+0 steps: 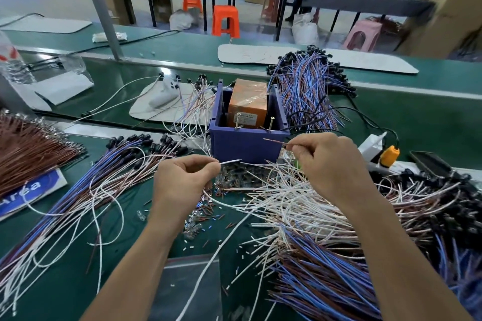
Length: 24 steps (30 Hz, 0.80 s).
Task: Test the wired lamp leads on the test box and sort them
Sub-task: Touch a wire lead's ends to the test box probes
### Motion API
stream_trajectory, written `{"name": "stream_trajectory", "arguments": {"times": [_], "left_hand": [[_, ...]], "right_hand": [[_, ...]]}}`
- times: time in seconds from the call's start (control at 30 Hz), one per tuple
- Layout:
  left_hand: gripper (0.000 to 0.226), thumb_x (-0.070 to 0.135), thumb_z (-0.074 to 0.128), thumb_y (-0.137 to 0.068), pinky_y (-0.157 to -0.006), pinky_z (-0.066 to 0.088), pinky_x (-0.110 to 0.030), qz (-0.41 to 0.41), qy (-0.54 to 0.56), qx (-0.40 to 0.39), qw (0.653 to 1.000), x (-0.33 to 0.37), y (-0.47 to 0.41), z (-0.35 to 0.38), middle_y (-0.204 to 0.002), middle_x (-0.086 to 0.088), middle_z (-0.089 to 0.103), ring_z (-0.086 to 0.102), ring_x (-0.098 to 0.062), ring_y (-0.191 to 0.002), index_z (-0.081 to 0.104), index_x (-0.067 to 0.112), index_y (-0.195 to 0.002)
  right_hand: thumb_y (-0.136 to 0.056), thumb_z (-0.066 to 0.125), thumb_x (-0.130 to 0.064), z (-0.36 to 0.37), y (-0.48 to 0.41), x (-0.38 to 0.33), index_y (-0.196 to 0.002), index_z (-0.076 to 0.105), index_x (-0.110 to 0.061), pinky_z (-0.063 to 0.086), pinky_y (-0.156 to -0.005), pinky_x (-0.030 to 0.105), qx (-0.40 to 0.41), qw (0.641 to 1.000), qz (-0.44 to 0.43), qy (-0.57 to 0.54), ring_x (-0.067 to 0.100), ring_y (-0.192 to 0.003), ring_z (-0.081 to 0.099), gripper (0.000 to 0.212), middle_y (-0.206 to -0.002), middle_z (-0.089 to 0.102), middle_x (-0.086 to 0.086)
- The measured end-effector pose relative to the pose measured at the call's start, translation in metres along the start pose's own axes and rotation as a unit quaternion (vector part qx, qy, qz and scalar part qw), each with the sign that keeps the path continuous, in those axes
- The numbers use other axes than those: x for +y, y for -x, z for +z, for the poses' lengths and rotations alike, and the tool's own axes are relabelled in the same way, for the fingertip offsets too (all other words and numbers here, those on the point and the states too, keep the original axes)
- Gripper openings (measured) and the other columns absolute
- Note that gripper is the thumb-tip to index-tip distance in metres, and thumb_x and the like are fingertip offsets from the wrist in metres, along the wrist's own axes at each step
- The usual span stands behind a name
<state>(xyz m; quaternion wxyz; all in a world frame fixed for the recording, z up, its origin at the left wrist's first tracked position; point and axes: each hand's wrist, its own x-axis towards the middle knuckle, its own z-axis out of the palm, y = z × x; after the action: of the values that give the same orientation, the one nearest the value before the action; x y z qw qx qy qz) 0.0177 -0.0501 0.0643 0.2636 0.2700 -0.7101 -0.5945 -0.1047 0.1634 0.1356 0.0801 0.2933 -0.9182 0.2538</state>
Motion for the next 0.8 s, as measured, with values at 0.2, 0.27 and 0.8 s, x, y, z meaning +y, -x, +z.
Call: {"name": "stream_trajectory", "arguments": {"times": [0.2, 0.27, 0.8], "left_hand": [[0.022, 0.030, 0.085, -0.081, -0.060, 0.058, -0.021, 0.076, -0.151, 0.053, 0.984, 0.008, -0.017, 0.009, -0.062, 0.023, 0.071, 0.069, 0.001, -0.058, 0.074, 0.041, -0.066], [0.026, 0.030, 0.085, -0.081, -0.063, 0.060, -0.028, 0.095, -0.169, 0.066, 0.979, 0.012, -0.022, 0.012, -0.062, 0.026, 0.069, 0.068, 0.000, -0.057, 0.070, 0.045, -0.066], [0.020, 0.028, 0.081, -0.086, -0.047, 0.041, -0.011, 0.146, -0.188, 0.107, 0.965, 0.008, -0.060, 0.026, -0.065, 0.028, 0.065, 0.059, -0.003, -0.050, 0.071, 0.037, -0.072]], "right_hand": [[-0.097, 0.066, -0.026, 0.001, -0.004, 0.010, -0.103, 0.081, -0.028, 0.049, -0.065, 0.035, -0.004, 1.000, -0.008, -0.012, 0.023, -0.068, 0.064, 0.016, -0.079, 0.076, 0.000], [-0.096, 0.067, -0.025, 0.003, -0.006, 0.013, -0.101, 0.081, -0.028, 0.050, -0.065, 0.036, 0.005, 1.000, -0.010, -0.017, 0.023, -0.069, 0.064, 0.015, -0.077, 0.076, 0.000], [-0.096, 0.066, -0.026, 0.006, -0.020, 0.033, -0.096, 0.079, -0.031, 0.052, -0.059, 0.037, 0.014, 0.999, -0.004, -0.047, 0.015, -0.056, 0.062, 0.014, -0.068, 0.072, -0.004]]}}
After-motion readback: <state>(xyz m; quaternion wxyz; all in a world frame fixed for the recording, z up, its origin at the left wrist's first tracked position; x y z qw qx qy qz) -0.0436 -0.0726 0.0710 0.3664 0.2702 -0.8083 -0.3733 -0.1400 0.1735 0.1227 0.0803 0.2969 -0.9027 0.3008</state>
